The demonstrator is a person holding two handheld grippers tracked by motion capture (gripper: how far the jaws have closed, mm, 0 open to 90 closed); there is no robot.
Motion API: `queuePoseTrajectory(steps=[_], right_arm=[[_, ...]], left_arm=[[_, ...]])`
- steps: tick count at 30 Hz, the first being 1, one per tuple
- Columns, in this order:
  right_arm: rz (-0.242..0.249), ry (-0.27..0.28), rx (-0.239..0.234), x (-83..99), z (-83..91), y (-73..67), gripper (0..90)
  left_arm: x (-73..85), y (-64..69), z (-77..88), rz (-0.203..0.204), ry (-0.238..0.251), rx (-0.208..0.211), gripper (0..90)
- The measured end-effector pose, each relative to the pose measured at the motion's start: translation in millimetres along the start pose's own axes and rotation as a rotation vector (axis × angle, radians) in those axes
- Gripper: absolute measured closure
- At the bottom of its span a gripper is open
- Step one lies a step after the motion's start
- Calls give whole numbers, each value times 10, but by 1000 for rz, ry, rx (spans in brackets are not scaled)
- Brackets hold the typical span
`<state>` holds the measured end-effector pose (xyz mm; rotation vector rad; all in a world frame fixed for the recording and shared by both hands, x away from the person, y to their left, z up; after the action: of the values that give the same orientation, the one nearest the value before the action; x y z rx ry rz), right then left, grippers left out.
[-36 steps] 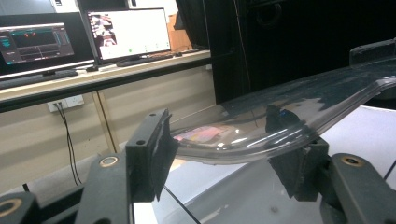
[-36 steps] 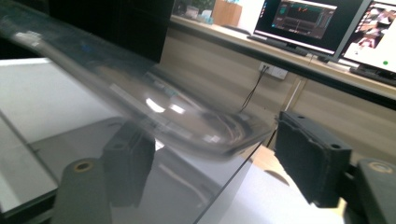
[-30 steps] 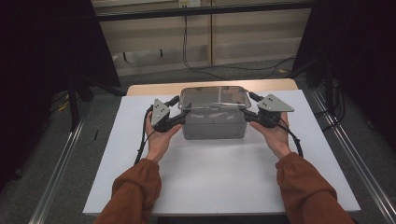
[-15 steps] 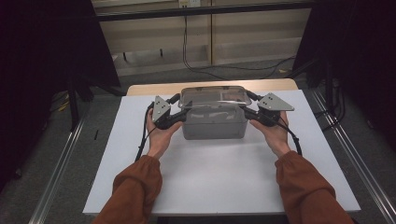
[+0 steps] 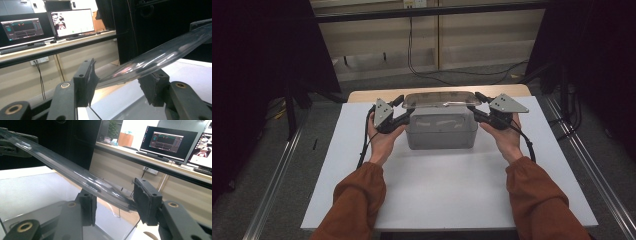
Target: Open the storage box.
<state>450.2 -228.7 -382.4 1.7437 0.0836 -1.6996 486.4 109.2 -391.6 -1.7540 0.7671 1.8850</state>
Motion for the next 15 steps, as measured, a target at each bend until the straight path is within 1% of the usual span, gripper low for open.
queuePoseTrajectory(steps=[3, 6, 8, 10, 13, 14, 15], right_arm=[[-7, 13, -5, -17, -20, 31, 544], [-11, 16, -8, -37, -40, 64, 547], [-16, 20, -7, -38, -44, 76, 551], [-24, 24, -4, -32, -44, 81, 555], [-31, 30, 0, -29, -52, 94, 554], [-36, 33, 0, -30, -57, 100, 552], [-46, 32, -6, -34, -63, 111, 551]], left_arm=[[-34, -8, -17, 9, 4, 8, 481], [-59, -10, -34, 19, 13, 5, 482], [-74, -25, -44, 5, 6, 2, 482], [-80, -33, -60, 11, 6, -1, 487], [-73, -44, -81, 4, 5, 4, 514], [-72, -53, -85, -4, 4, 1, 537], [-72, -57, -90, -2, 6, -3, 542]])
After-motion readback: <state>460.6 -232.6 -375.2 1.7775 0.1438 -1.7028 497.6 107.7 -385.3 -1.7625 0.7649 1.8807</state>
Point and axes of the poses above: each handheld gripper's, and its own axes: z roughly backward along the jaws, x roughly out of its underside, y roughly to its right, the point moved 1 cm from there along -z, roughly forward along the jaws, and after that the axes turned 14 degrees about z, right-handed, at the moved point
